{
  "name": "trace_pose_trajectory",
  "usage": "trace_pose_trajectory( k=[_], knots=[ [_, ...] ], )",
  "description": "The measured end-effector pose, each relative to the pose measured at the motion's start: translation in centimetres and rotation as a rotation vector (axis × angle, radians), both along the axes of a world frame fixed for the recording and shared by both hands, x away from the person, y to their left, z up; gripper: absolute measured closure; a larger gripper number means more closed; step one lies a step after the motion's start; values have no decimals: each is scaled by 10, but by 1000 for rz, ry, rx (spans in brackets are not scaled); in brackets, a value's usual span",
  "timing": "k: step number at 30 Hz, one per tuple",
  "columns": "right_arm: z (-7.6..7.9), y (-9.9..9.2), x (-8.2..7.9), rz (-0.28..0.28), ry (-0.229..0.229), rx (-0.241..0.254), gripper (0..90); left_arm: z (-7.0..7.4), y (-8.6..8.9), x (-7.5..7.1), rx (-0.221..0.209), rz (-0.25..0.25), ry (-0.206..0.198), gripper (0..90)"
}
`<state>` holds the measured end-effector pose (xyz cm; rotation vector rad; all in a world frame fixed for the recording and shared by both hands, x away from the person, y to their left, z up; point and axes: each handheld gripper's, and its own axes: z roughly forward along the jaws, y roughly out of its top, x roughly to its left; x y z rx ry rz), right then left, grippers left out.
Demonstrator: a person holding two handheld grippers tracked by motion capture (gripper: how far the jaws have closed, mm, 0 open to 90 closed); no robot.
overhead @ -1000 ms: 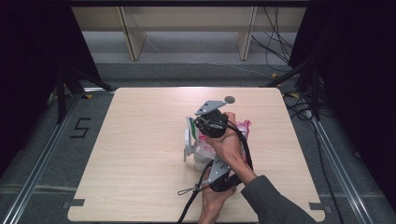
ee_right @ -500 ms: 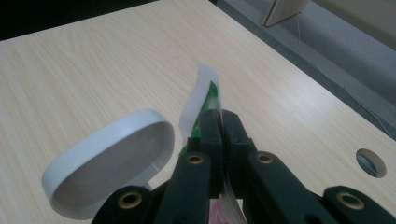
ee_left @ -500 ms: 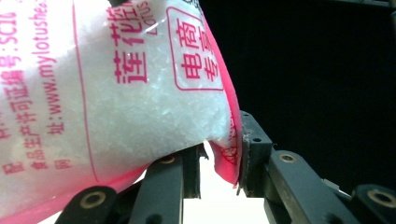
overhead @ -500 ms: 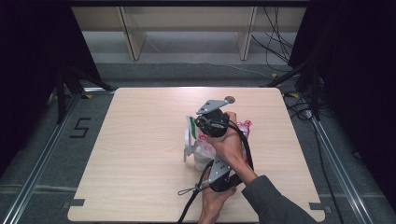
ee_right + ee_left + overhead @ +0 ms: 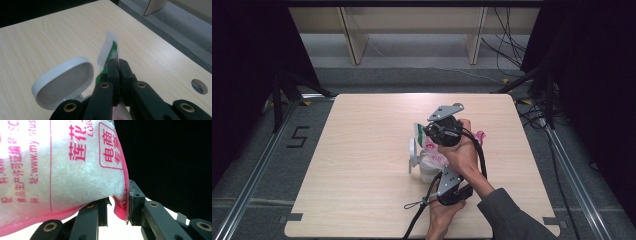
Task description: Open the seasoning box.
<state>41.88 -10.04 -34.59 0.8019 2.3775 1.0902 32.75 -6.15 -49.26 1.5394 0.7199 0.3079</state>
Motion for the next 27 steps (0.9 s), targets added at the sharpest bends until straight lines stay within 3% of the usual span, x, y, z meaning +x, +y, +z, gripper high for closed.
trace_pose_trajectory(
  k=[1, 2, 3, 4, 7, 9, 10, 15, 16, 17, 21, 22, 27],
  knots=[
    [1, -1, 0, 8, -6, -3, 900, -1, -1, 1, -25, -10, -13, 738],
    [2, -1, -3, 5, 19, 2, 900, -2, -1, 2, -24, -10, -11, 738],
    [3, -2, -2, 29, -4, -6, 900, -2, -2, 2, -26, -10, -9, 738],
    [5, -3, -5, 13, 15, -2, 900, -2, -2, 2, -26, -9, -8, 738],
    [12, -8, -8, 40, -7, 4, 900, -2, 0, 1, -3, 1, 11, 733],
    [15, -12, -11, 43, -5, 16, 900, -4, -2, 2, -10, -10, 7, 733],
    [15, -13, -13, 32, -9, 24, 900, -4, -2, 2, 16, 3, 12, 733],
    [21, -26, -18, 53, -24, 35, 900, -8, -6, 5, 0, -1, 12, 728],
    [22, -28, -20, 58, -29, 41, 900, -8, -5, 4, 14, 3, 19, 726],
    [24, -30, -22, 50, -26, 46, 900, -8, -3, 5, 59, -1, 14, 723],
    [28, -39, -28, 53, -54, 75, 900, -9, -3, 6, 36, -28, 26, 708],
    [29, -42, -31, 50, -39, 82, 900, -9, -3, 6, 43, -33, 17, 707],
    [33, -52, -37, 54, -66, 117, 900, -11, -6, 5, 8, -16, 37, 696]
  ],
)
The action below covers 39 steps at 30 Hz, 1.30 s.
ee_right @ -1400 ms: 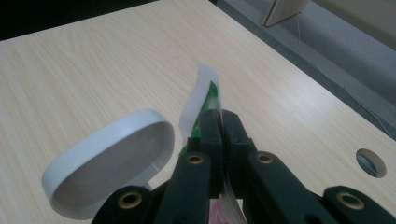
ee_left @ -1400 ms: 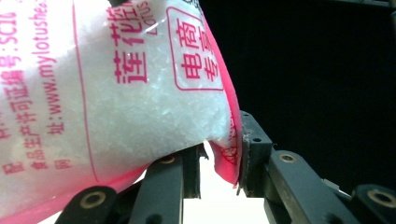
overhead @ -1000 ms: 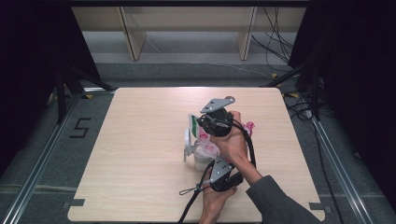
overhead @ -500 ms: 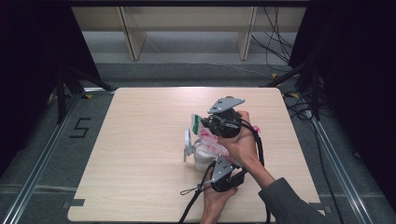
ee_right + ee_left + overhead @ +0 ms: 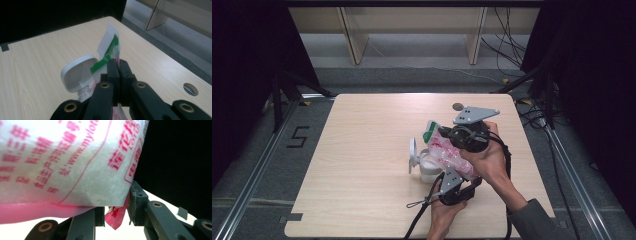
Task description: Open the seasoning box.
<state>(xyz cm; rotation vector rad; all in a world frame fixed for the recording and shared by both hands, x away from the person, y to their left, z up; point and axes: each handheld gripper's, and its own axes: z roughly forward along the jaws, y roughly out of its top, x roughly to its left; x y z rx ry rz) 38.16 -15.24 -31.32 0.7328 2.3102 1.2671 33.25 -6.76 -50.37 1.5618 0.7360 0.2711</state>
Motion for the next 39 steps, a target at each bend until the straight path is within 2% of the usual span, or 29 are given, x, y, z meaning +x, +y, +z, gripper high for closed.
trace_pose_trajectory(
  k=[1, 2, 4, 7, 8, 9, 10, 11, 14, 17, 21, 22, 26, 27, 29, 30, 33, 34, 37, 39],
  knots=[
    [1, -3, -1, 6, -3, -3, 900, -1, 0, 0, 6, -2, 1, 692],
    [1, -5, -2, -6, -5, 15, 900, 0, 0, 0, 15, 4, 11, 692],
    [1, -10, -4, -8, 8, 23, 900, -2, 0, 1, -6, -14, 19, 680],
    [0, -15, -6, -6, 0, 34, 900, -3, -1, 1, 0, -13, 22, 676],
    [-1, -17, -6, -16, -21, 38, 900, -4, -2, 1, 1, -16, 23, 675],
    [-1, -17, -7, -21, -5, 50, 900, -5, -2, 1, -6, -19, 27, 674],
    [-1, -19, -7, -3, -3, 35, 900, -5, -2, 1, 0, -16, 31, 674],
    [-2, -19, -8, -14, 9, 44, 900, -5, -2, 0, 4, -12, 37, 673],
    [-4, -19, -4, -21, -4, 49, 900, -6, -2, 1, -4, -19, 37, 671],
    [-4, -19, -1, -26, 14, 44, 900, -6, 0, 2, 4, -16, 44, 668],
    [-6, -18, 3, -33, 0, 54, 900, -7, 2, 4, -1, -22, 50, 663],
    [-6, -18, 4, -39, 18, 47, 900, -8, 2, 4, -4, -20, 55, 661],
    [-8, -20, 4, -39, -5, 62, 900, -9, 3, 5, -1, -21, 54, 654],
    [-7, -22, 4, -30, 10, 58, 900, -9, 5, 5, 15, -2, 60, 653],
    [-7, -24, 2, -43, 10, 61, 900, -10, 7, 6, 9, 1, 73, 635],
    [-7, -24, 2, -45, 17, 64, 900, -10, 8, 6, 19, 6, 82, 627],
    [-10, -26, 2, -43, -2, 75, 900, -12, 9, 7, 18, 7, 94, 621],
    [-10, -27, 0, -59, 19, 84, 900, -13, 10, 8, 17, 4, 103, 621],
    [-14, -34, 2, -53, 13, 101, 900, -14, 11, 9, 26, -4, 113, 618],
    [-15, -37, 0, -65, 38, 118, 900, -14, 10, 8, 37, -1, 118, 617]
  ],
)
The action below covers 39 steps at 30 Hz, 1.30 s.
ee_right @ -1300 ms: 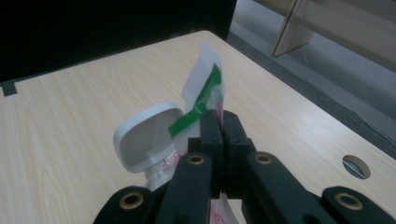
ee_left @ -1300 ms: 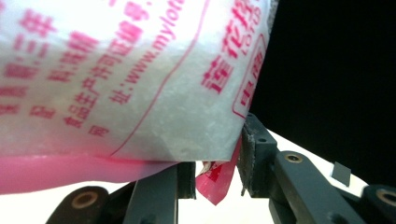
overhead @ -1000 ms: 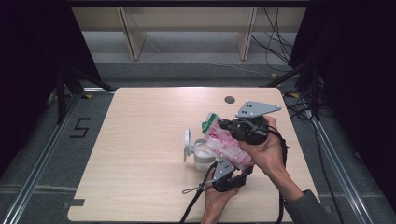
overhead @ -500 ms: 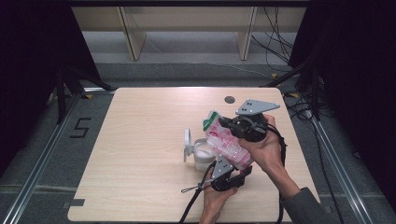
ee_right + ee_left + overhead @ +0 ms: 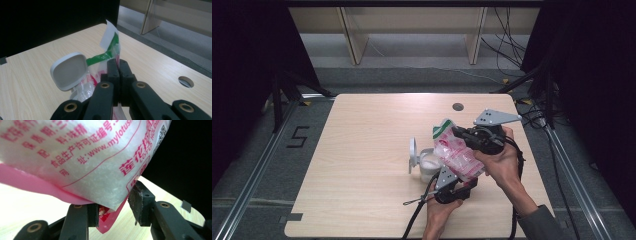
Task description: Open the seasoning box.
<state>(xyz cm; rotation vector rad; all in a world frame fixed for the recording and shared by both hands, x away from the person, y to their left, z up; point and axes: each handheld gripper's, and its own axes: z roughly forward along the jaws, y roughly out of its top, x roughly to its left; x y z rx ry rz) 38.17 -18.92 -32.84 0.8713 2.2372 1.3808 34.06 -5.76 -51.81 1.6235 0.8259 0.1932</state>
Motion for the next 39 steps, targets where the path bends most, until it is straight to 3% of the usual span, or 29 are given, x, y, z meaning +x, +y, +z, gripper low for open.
trace_pose_trajectory(
  k=[1, 2, 5, 7, 9, 11, 13, 15, 19, 20, 21, 23, 26, 28, 30, 32, 33, 34, 35, 39],
  knots=[
    [-1, -1, 1, 6, -25, -6, 900, -1, -1, 0, -11, -9, -2, 619],
    [-1, -2, -1, -1, -11, 0, 900, -1, -1, 0, -13, -12, -2, 620],
    [-2, -4, 0, -11, -41, 10, 900, 0, 0, 0, 3, -6, 2, 626],
    [-2, -6, 0, 0, -10, 20, 900, 0, 1, 0, 13, -4, 3, 633],
    [-3, -6, 0, 5, -20, 18, 900, -1, 2, 1, -3, -12, 5, 638],
    [-4, -8, -2, -6, -1, 27, 900, -1, 3, 1, 16, -6, 1, 639],
    [-6, -11, -1, 5, -37, 40, 900, 0, 4, 0, 41, 3, -5, 643],
    [-7, -14, -4, 6, -15, 71, 900, 0, 4, 0, 49, 1, -14, 650],
    [-9, -26, -7, -2, -33, 71, 900, 0, 4, -2, 81, 13, -12, 654],
    [-11, -27, -7, 3, -18, 105, 900, 0, 4, -2, 89, 18, -11, 655],
    [-11, -29, -9, -14, -10, 106, 900, 0, 4, -2, 93, 21, -13, 655],
    [-11, -32, -6, -10, -35, 93, 900, -1, 2, -2, 59, 15, -7, 656],
    [-11, -32, -6, -10, -32, 96, 900, 1, 4, -2, 89, 25, -11, 656],
    [-11, -31, -6, -5, -35, 104, 900, 1, 4, -2, 65, 20, -9, 656],
    [-11, -31, -7, -8, -24, 108, 900, 1, 5, -2, 74, 29, -8, 656],
    [-12, -30, -6, -11, -28, 121, 900, 0, 5, -2, 55, 23, -10, 656],
    [-12, -29, -6, -16, -33, 121, 900, 0, 7, -1, 79, 18, -15, 656],
    [-12, -30, -5, -5, -28, 124, 900, 0, 6, -2, 57, 20, -10, 655],
    [-12, -30, -4, 4, -42, 116, 900, 0, 8, -2, 86, 21, -15, 655],
    [-11, -29, -5, -2, -10, 118, 900, 0, 9, -2, 74, 12, -19, 656]
  ],
)
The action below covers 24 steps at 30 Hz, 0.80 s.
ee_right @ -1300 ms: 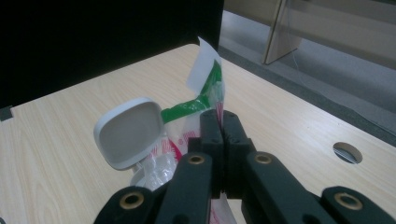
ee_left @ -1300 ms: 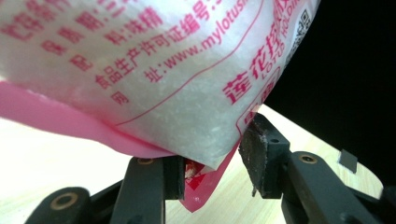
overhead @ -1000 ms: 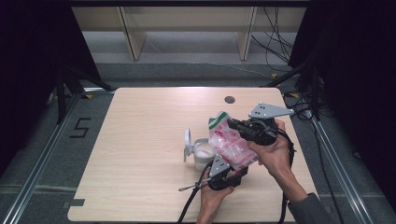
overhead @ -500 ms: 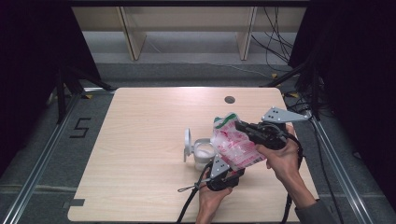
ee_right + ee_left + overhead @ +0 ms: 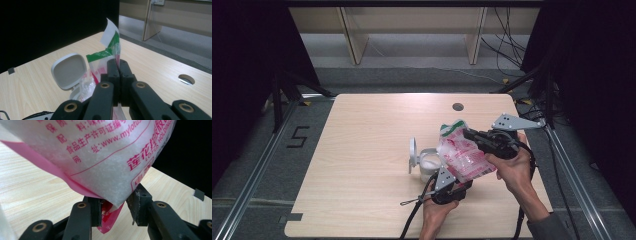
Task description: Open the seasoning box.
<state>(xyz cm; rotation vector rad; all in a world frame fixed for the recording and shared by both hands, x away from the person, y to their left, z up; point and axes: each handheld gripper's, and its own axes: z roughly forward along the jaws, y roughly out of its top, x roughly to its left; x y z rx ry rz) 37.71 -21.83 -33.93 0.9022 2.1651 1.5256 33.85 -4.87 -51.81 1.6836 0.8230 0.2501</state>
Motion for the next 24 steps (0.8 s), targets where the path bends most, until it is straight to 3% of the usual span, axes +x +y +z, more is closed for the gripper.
trace_pose_trajectory(
  k=[2, 3, 4, 5, 6, 7, 8, 11, 12, 14, 16, 17, 18, 21, 22, 24],
  knots=[
    [1, 0, 0, -5, 5, -9, 900, -1, 0, 0, -24, -11, -5, 655],
    [1, -1, 2, 3, -18, -19, 900, 0, 0, -1, -16, -6, -6, 655],
    [2, -1, 1, 3, -1, -13, 900, 0, 3, 0, 11, -12, -16, 656],
    [2, 0, 1, -4, -10, -8, 900, 0, 2, 0, -23, -15, -19, 656],
    [3, -1, 0, -5, 11, -8, 900, 0, 2, -1, -32, -18, -20, 656],
    [3, -2, 2, 7, -13, -13, 900, 1, 3, -2, -14, -15, -20, 656],
    [4, -1, 2, 3, -10, -11, 900, 1, 3, -2, -33, -23, -21, 655],
    [5, -1, 2, 9, -1, 2, 900, 1, 4, -2, -34, -19, -29, 653],
    [5, -1, 2, 11, 0, 4, 900, 1, 4, -3, -31, -19, -30, 653],
    [4, -2, 2, 19, -16, -7, 900, 3, 6, -4, 36, -4, -28, 647],
    [2, -2, 0, 10, 19, 17, 900, 3, 5, -6, 33, -3, -15, 643],
    [0, -2, 1, 10, 2, 15, 900, 4, 5, -6, 29, -2, -8, 645],
    [-1, -2, 1, 22, 2, 22, 900, 4, 7, -6, 68, 12, -11, 644],
    [-3, -2, -1, 28, 3, 27, 900, 3, 6, -5, 55, 2, 0, 620],
    [-4, -2, -1, 21, -6, 25, 900, 3, 7, -5, 87, 9, -2, 618],
    [-6, -2, -2, 28, 5, 37, 900, 1, 6, -5, 55, 7, 11, 611]
  ],
)
